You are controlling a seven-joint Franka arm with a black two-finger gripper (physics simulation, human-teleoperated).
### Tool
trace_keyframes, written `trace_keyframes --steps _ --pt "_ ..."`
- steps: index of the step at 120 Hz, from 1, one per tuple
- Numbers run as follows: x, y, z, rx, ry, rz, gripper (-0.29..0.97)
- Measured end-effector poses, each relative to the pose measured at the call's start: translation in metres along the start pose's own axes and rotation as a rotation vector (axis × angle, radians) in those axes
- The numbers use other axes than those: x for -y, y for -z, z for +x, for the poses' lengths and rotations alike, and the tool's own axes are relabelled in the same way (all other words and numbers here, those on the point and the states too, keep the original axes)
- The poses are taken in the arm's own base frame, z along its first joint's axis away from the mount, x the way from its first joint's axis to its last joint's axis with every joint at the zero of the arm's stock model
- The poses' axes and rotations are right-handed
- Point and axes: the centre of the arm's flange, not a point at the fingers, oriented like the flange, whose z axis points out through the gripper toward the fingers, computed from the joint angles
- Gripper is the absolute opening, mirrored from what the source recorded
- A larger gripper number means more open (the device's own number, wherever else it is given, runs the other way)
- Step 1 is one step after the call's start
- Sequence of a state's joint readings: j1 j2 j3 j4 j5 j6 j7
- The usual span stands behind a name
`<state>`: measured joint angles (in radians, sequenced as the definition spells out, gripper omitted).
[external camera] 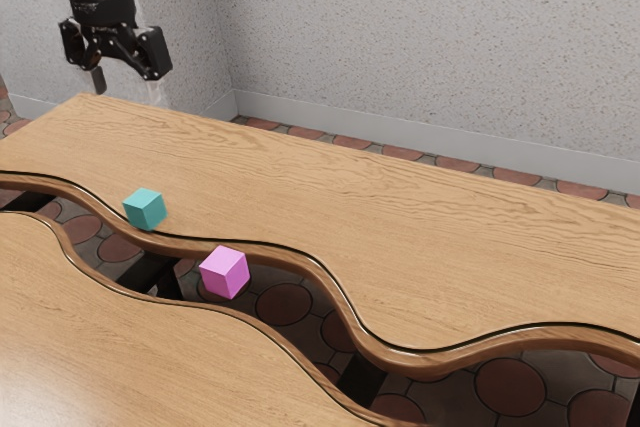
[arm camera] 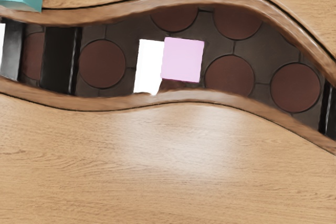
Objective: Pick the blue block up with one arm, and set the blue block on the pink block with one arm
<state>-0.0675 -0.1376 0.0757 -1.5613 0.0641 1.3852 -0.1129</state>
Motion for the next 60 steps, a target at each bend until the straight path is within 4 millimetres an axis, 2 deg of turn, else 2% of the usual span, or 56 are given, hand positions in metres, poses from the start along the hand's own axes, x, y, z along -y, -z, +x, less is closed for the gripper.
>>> trace_keyframes --steps 10,16,23,31,38,45,53,60 --pt "-0.003 -0.005 -0.001 -0.035 -0.006 -0.006 0.68" --pt "-0.003 -0.036 0.004 -0.008 -0.004 -0.002 0.68" --pt "0.011 -0.074 0.012 0.026 0.026 0.0 0.68" --pt "0.054 -0.129 0.018 0.081 0.108 -0.001 0.68" --pt "0.085 -0.161 0.026 0.077 0.156 0.006 0.68" --pt "0.116 -0.197 0.046 0.068 0.186 0.021 0.68" --pt "0.146 -0.23 0.069 0.044 0.207 0.034 0.68" --pt "0.167 -0.248 0.086 0.01 0.211 0.035 0.68"
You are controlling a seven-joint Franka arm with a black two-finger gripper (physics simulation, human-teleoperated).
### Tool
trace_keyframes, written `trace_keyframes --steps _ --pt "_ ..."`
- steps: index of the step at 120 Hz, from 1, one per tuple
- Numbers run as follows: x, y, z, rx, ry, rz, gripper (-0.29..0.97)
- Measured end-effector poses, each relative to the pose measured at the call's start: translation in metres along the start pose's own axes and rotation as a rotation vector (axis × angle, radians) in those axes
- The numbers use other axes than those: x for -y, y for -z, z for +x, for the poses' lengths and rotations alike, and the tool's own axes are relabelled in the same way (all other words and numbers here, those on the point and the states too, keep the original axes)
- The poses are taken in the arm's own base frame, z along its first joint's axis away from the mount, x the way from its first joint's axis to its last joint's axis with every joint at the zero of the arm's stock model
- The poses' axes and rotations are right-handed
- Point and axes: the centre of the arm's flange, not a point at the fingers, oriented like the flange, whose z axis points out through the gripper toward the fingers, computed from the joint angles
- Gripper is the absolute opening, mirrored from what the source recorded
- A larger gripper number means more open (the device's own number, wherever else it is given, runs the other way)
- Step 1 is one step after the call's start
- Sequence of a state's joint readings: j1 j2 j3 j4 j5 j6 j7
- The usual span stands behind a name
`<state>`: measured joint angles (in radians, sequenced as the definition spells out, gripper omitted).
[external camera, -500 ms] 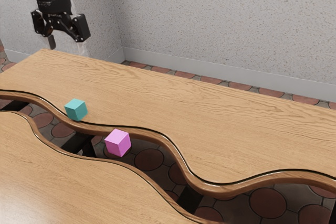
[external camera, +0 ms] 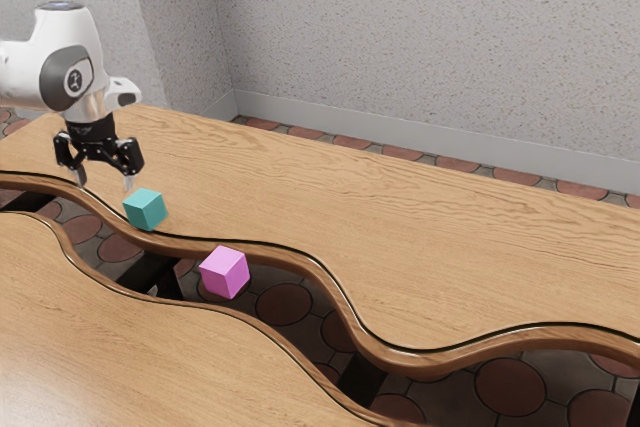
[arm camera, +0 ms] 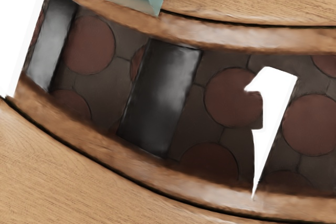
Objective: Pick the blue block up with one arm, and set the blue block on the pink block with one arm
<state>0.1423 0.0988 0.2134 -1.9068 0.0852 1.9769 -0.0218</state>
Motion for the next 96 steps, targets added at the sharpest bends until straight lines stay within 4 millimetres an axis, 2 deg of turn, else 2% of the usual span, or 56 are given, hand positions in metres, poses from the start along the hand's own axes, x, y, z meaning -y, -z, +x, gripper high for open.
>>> trace_keyframes --steps 9,20,27,36,50,71,83,96 --pt "-0.007 -0.018 0.025 -0.043 -0.04 -0.009 0.68" --pt "-0.007 -0.042 0.042 -0.08 -0.071 -0.034 0.68" --pt "0.002 -0.057 0.052 -0.101 -0.073 -0.052 0.68" --pt "0.009 -0.064 0.06 -0.134 -0.091 -0.068 0.68" --pt "0.032 -0.084 0.068 -0.155 -0.11 -0.081 0.68" --pt "0.048 -0.106 0.092 -0.183 -0.175 -0.075 0.68" --pt "0.046 -0.118 0.101 -0.188 -0.217 -0.085 0.68" --pt "0.036 -0.13 0.115 -0.199 -0.275 -0.094 0.68"
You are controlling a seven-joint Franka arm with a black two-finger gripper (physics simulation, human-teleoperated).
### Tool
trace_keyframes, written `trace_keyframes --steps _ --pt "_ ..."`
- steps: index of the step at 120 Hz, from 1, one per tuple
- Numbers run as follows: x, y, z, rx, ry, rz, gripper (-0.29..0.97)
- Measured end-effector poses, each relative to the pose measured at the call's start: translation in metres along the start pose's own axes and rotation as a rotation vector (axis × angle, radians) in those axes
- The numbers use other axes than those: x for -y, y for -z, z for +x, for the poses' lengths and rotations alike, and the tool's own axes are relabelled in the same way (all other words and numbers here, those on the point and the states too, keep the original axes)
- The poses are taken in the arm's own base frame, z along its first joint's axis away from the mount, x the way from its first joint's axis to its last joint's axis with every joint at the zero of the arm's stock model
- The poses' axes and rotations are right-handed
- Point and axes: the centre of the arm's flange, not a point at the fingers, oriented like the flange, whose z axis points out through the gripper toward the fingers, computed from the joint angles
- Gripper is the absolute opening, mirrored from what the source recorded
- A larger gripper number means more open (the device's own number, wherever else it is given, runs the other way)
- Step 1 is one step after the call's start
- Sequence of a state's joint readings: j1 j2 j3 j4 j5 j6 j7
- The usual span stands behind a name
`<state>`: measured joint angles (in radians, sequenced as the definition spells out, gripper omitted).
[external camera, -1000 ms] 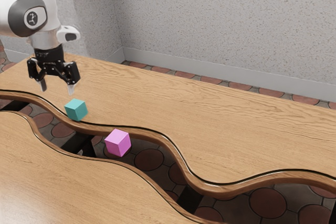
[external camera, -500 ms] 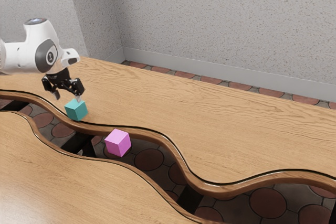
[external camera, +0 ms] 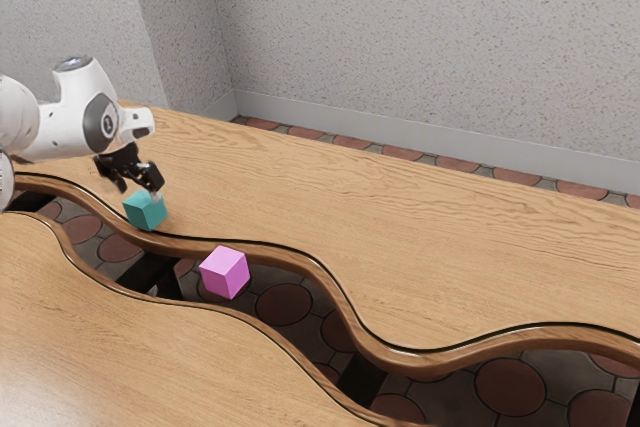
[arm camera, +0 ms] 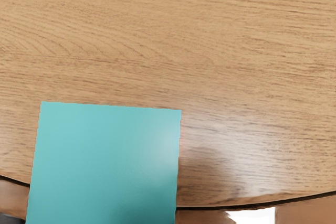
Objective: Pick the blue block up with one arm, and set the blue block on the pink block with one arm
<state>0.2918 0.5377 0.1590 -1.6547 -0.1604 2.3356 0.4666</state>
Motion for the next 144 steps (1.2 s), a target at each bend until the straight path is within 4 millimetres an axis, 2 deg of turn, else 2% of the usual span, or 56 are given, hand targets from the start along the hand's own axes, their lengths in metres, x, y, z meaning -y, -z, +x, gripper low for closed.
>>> trace_keyframes --steps 16,52,63,138,144 --pt "0.013 -0.013 -0.002 -0.001 -0.019 -0.016 0.68" --pt "0.016 -0.025 0.005 -0.009 -0.094 -0.023 0.68" --pt "0.024 -0.029 0.005 -0.011 -0.1 -0.023 0.68" --pt "0.03 -0.069 0.011 -0.006 -0.153 -0.06 0.68" --pt "0.03 -0.07 0.01 -0.008 -0.15 -0.064 0.63"
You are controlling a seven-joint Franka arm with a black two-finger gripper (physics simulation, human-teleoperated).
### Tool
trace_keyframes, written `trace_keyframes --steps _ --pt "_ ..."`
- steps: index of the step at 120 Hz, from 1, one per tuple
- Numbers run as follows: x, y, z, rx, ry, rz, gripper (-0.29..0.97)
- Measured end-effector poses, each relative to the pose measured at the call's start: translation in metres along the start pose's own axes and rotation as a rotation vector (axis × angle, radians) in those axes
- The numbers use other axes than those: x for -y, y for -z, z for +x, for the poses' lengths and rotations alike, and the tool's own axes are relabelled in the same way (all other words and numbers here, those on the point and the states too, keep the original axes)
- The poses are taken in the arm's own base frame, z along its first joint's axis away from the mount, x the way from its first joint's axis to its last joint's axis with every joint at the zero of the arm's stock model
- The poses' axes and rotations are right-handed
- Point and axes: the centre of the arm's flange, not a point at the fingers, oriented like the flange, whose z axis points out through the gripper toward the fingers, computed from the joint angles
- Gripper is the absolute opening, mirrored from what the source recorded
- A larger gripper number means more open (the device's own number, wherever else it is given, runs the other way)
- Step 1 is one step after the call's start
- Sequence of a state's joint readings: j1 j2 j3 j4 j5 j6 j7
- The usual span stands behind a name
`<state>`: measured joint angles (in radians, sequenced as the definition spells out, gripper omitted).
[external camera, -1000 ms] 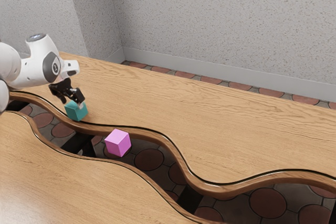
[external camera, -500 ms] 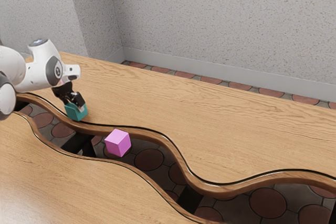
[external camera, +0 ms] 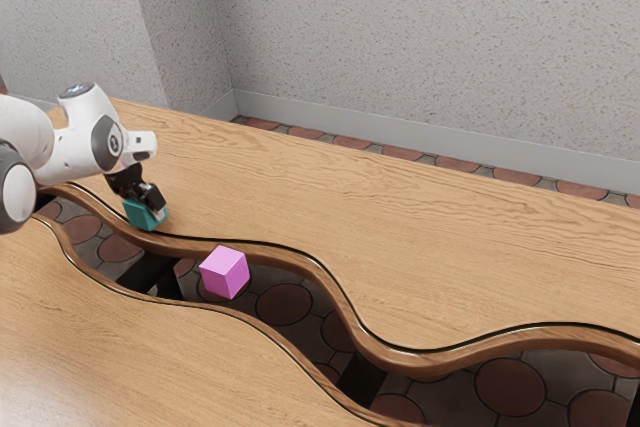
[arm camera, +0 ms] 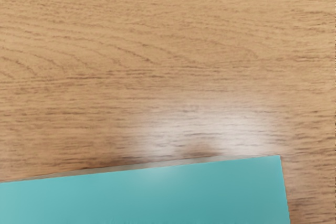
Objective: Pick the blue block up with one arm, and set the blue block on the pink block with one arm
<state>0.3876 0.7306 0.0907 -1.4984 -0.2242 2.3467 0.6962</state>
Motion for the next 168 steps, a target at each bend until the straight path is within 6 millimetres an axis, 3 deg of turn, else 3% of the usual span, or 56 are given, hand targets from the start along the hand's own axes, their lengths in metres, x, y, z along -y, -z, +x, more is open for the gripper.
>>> trace_keyframes --steps 15,28,38,46,63,73,79,92,99,119,130,156,168 --pt "0.001 0.0 -0.001 -0.006 0.008 -0.007 0.45" --pt "0.002 0.003 -0.001 -0.01 0.011 -0.005 0.39" --pt "-0.002 0.02 -0.002 -0.023 0.016 -0.003 0.35" --pt "-0.034 0.053 -0.006 -0.042 0.021 -0.022 0.34" --pt "-0.116 0.117 -0.038 -0.076 0.029 -0.048 0.32" --pt "-0.161 0.148 -0.06 -0.086 0.023 -0.043 0.31" --pt "-0.187 0.156 -0.066 -0.081 0.01 -0.031 0.31" --pt "-0.235 0.144 -0.055 -0.046 -0.02 -0.01 0.31" --pt "-0.249 0.134 -0.046 -0.032 -0.014 0.0 0.31" --pt "-0.23 0.111 -0.033 -0.007 0.107 0.026 0.32" --pt "-0.237 0.097 -0.015 -0.001 0.132 0.033 0.32" --pt "-0.241 0.064 0.004 0.024 0.206 0.036 0.28" --pt "-0.247 0.068 0.008 0.015 0.232 0.032 0.33"
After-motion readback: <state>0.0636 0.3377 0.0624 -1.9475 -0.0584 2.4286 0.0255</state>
